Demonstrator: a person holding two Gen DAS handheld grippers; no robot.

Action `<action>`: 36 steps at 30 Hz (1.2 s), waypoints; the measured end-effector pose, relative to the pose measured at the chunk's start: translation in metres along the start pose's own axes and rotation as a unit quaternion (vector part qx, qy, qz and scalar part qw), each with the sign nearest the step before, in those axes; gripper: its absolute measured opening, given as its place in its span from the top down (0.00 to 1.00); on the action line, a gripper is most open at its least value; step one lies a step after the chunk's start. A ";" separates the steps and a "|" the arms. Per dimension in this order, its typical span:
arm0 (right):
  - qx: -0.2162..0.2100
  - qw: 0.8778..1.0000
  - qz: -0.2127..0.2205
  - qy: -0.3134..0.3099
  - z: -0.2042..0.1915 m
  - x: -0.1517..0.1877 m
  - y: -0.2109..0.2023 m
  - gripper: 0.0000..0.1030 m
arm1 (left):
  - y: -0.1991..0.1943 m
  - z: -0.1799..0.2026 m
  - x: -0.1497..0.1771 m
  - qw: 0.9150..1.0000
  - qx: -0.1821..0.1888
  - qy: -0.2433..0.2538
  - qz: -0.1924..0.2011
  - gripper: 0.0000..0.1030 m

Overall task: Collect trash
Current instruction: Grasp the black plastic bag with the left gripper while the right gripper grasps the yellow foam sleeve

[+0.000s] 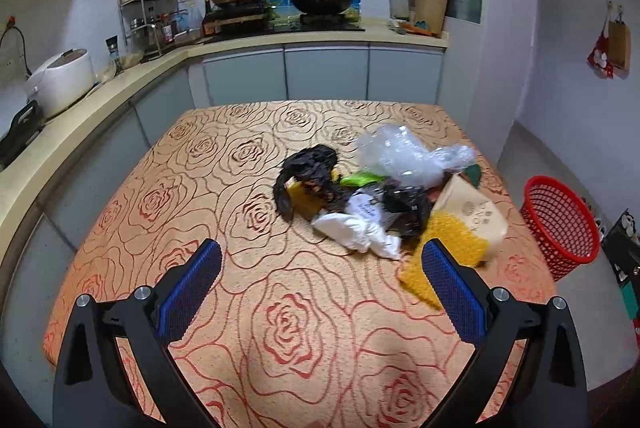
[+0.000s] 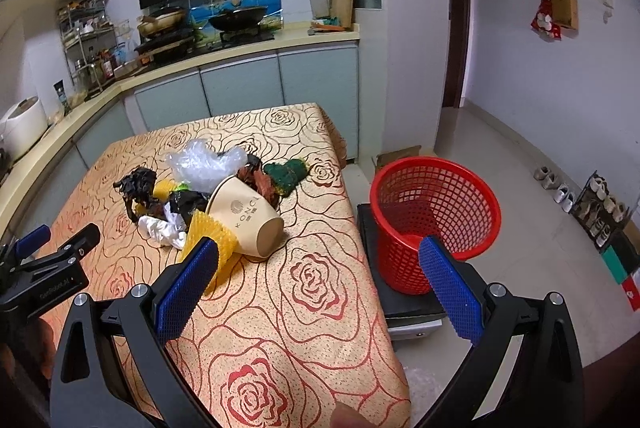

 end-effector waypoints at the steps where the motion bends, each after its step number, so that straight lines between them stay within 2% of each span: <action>1: -0.001 1.000 -0.003 -0.003 -0.002 0.000 0.003 0.05 | 0.003 -0.003 0.000 1.000 0.000 -0.002 -0.003 0.06; 7: -0.005 1.000 -0.021 -0.017 -0.013 0.001 0.025 0.05 | 0.030 -0.027 0.000 0.999 -0.008 -0.021 -0.024 0.06; 11: 0.004 0.999 -0.026 -0.018 -0.016 0.000 0.039 0.05 | 0.042 -0.039 -0.004 0.999 -0.018 -0.023 -0.025 0.06; 23: -0.004 0.997 -0.058 -0.053 -0.038 -0.003 0.074 0.05 | 0.064 -0.032 -0.009 0.999 -0.012 -0.003 -0.032 0.06; 36: -0.014 0.996 -0.065 -0.066 -0.045 -0.011 0.089 0.05 | 0.091 -0.032 -0.056 0.999 0.016 0.024 -0.023 0.06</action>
Point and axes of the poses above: each gripper's, at about its wrist camera, not at the fingertips, and y roughly the way its jaws point, z to its right, x to its underside, the point moved 3 cm from there along y, roughly the way its jaws point, and after that the axes turned 9 degrees about -z, right-handed, at the moved point
